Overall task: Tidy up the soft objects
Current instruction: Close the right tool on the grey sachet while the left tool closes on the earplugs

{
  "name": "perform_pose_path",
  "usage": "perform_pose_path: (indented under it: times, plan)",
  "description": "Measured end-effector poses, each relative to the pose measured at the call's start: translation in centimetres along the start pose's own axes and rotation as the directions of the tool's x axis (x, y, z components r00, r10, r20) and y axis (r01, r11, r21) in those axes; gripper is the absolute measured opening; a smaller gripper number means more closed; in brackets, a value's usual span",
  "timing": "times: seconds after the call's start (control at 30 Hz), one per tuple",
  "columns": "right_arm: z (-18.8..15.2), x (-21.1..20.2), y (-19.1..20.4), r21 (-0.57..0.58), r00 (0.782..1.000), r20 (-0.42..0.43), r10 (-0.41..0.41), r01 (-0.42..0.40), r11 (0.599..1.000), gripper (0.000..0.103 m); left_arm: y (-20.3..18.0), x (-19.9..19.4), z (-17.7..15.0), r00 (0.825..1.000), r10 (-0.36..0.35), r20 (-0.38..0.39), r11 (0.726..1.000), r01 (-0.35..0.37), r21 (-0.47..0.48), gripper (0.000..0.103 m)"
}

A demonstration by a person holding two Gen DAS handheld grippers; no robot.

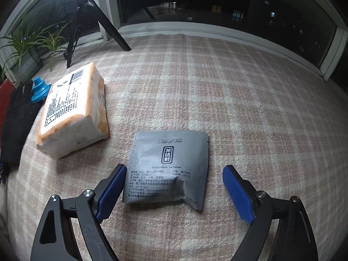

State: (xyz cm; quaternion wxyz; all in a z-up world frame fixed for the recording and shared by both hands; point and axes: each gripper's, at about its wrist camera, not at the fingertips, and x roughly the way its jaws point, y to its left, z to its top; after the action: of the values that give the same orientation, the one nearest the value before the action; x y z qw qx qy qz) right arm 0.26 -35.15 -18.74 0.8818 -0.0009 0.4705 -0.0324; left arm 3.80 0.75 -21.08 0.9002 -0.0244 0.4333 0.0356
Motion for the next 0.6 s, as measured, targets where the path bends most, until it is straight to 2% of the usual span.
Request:
perform_pose_path:
  times: [0.17, 0.37, 0.5, 0.6]
  plan:
    - [0.2, -0.3, 0.5, -0.04, 1.0, -0.016, 0.023, -0.024, 0.999, 0.069, 0.2, -0.2, -0.1, 1.0, 0.0, 0.003, 1.0, 0.0, -0.008, 0.038]
    - [0.8, -0.2, 1.1, -0.058, 0.999, -0.032, 0.039, -0.041, 0.997, 0.055, 0.8, -0.3, -0.1, 1.0, 0.007, 0.004, 1.0, -0.007, -0.021, 0.026]
    - [0.9, -0.2, 0.9, -0.043, 0.998, -0.031, 0.056, -0.057, 0.997, 0.054, 1.4, -0.4, -0.1, 1.0, -0.001, 0.006, 0.999, 0.002, -0.048, 0.017]
    - [0.6, -0.5, 0.4, -0.023, 0.997, -0.026, 0.066, -0.067, 0.997, 0.053, 1.9, -0.5, -0.2, 1.0, -0.015, 0.006, 0.997, 0.015, -0.073, 0.015]
